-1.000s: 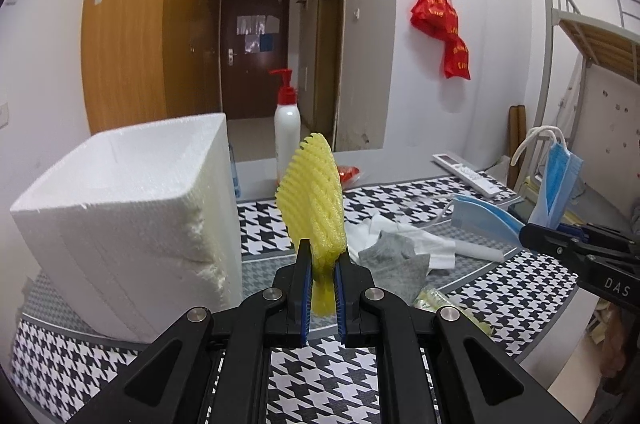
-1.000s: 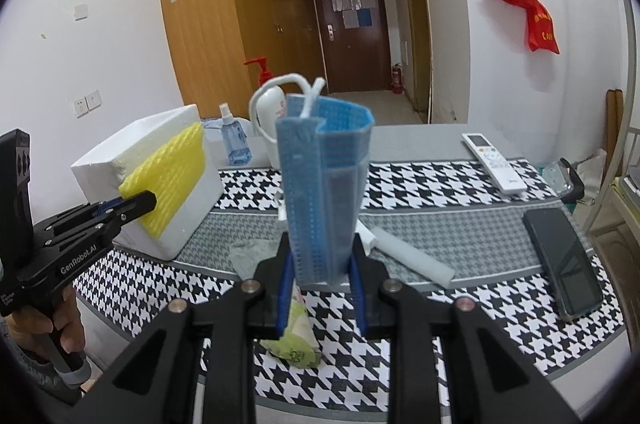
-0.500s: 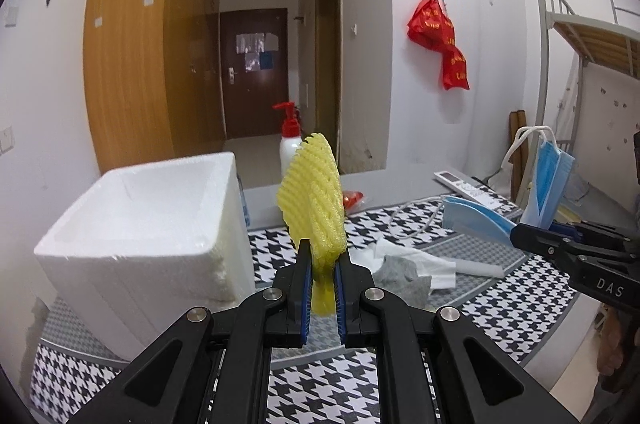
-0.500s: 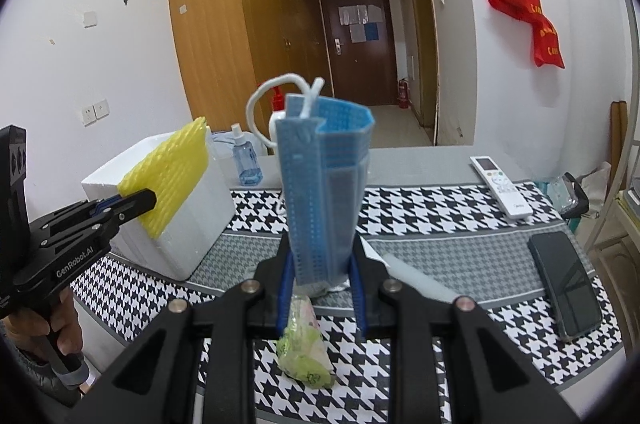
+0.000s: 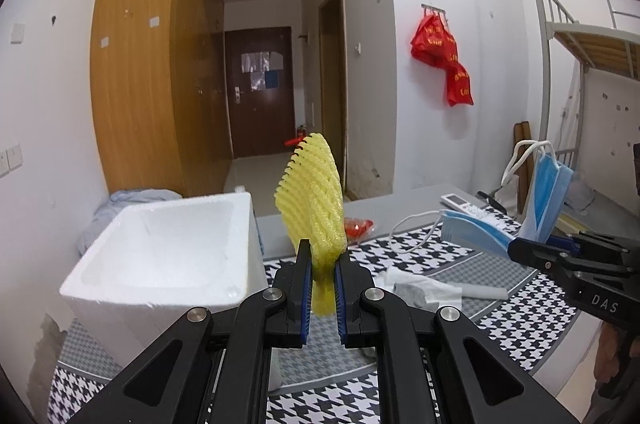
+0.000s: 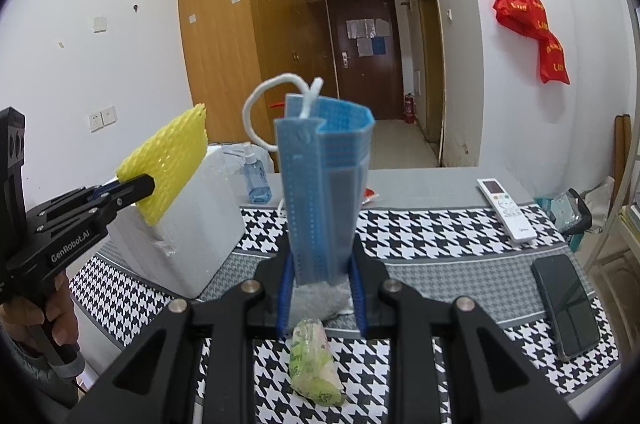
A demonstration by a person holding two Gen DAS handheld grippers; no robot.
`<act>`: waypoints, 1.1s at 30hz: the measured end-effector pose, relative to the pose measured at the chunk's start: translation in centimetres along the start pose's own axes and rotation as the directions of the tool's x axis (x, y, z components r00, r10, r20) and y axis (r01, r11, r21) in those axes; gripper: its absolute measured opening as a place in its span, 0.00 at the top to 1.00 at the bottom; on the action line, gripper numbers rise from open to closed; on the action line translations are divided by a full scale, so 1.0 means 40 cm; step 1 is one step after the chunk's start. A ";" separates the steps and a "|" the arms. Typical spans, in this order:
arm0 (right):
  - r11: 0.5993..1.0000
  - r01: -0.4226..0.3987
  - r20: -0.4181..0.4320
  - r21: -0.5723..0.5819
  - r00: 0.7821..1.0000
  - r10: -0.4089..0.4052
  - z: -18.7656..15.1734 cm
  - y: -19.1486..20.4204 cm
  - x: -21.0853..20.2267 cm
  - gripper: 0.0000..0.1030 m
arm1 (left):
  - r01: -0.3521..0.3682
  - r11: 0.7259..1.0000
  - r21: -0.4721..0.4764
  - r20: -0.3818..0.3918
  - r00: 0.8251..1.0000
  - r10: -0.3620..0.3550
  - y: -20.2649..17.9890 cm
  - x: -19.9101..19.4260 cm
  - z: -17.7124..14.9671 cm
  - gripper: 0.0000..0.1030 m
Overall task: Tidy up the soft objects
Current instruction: 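Lift both held items and carry them over the white foam box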
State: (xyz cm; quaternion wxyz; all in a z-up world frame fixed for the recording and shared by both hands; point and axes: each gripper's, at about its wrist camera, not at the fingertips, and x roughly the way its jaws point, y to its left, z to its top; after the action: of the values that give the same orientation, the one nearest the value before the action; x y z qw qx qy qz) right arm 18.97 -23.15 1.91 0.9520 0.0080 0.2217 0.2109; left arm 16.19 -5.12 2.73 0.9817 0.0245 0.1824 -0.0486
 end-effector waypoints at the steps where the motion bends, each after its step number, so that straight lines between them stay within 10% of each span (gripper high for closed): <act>1: 1.000 -0.005 0.003 -0.002 1.000 0.005 0.002 0.002 0.000 0.72 | -0.005 1.000 0.002 0.005 1.000 0.005 0.002 -0.002 0.004 0.90; 33: 0.990 -0.129 0.038 -0.056 0.991 0.131 0.075 0.105 0.049 0.72 | -0.124 0.992 -0.029 0.058 0.990 0.126 0.121 -0.060 0.062 0.90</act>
State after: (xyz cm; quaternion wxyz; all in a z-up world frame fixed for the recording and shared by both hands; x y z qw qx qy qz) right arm 20.17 -18.31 4.24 0.9406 0.0014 0.1952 0.2779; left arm 15.34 -0.28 6.08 0.9881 0.0220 0.1518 0.0146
